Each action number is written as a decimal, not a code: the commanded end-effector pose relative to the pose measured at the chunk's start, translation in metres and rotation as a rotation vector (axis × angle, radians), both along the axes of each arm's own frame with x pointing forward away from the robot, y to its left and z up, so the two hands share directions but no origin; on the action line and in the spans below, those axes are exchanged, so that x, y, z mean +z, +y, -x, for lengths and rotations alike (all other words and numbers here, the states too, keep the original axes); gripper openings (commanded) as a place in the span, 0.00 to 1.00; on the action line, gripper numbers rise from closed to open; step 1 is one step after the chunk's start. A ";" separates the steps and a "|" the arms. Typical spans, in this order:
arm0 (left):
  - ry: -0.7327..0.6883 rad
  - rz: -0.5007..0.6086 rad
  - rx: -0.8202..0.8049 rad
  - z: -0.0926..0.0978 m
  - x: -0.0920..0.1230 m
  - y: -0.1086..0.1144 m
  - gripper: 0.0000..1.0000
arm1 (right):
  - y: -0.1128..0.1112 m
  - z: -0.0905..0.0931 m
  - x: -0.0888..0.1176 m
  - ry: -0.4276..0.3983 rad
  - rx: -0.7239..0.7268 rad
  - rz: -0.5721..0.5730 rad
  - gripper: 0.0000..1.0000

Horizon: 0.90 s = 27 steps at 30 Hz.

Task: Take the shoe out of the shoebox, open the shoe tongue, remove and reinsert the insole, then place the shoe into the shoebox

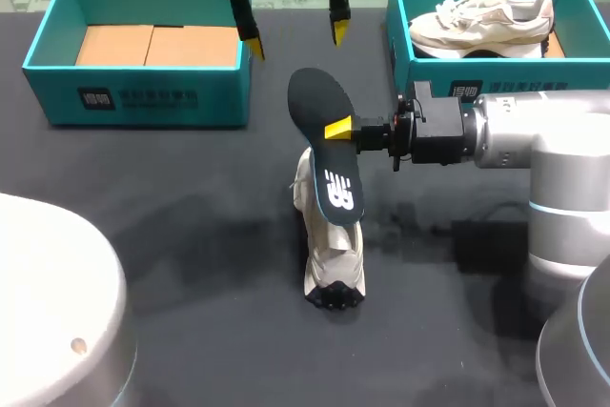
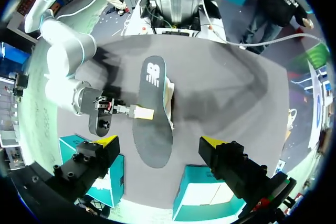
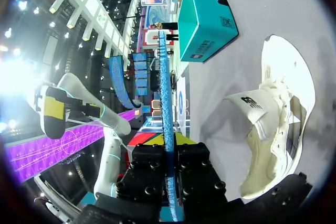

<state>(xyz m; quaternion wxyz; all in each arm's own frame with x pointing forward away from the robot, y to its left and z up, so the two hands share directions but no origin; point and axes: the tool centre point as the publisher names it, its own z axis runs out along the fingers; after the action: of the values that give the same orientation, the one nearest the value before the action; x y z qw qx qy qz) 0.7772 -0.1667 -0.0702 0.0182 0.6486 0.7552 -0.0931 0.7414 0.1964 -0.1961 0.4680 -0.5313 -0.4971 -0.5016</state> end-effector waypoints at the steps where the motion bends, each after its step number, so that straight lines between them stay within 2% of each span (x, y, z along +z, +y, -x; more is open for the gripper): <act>1: -0.073 0.526 0.115 0.005 -0.004 0.015 1.00 | 0.001 0.001 0.000 0.001 -0.001 0.002 0.00; 3: -0.070 0.574 0.108 0.005 -0.005 0.019 1.00 | 0.001 0.001 0.000 0.001 -0.001 0.002 0.00; 17: -0.070 0.574 0.108 0.005 -0.005 0.019 1.00 | 0.001 0.001 0.000 0.001 -0.001 0.002 0.00; 22: -0.120 0.718 0.089 0.005 -0.015 0.036 1.00 | 0.001 0.001 0.000 0.001 -0.001 0.002 0.00; 27: -0.127 0.797 0.039 0.008 -0.032 0.051 1.00 | 0.001 0.001 0.000 0.001 -0.001 0.002 0.00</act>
<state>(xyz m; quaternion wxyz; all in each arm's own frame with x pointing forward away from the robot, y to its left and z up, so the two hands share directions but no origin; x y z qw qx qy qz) 0.7733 -0.1252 -0.0931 0.1882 0.6286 0.7182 -0.2316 0.7414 0.1964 -0.1961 0.4680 -0.5314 -0.4973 -0.5013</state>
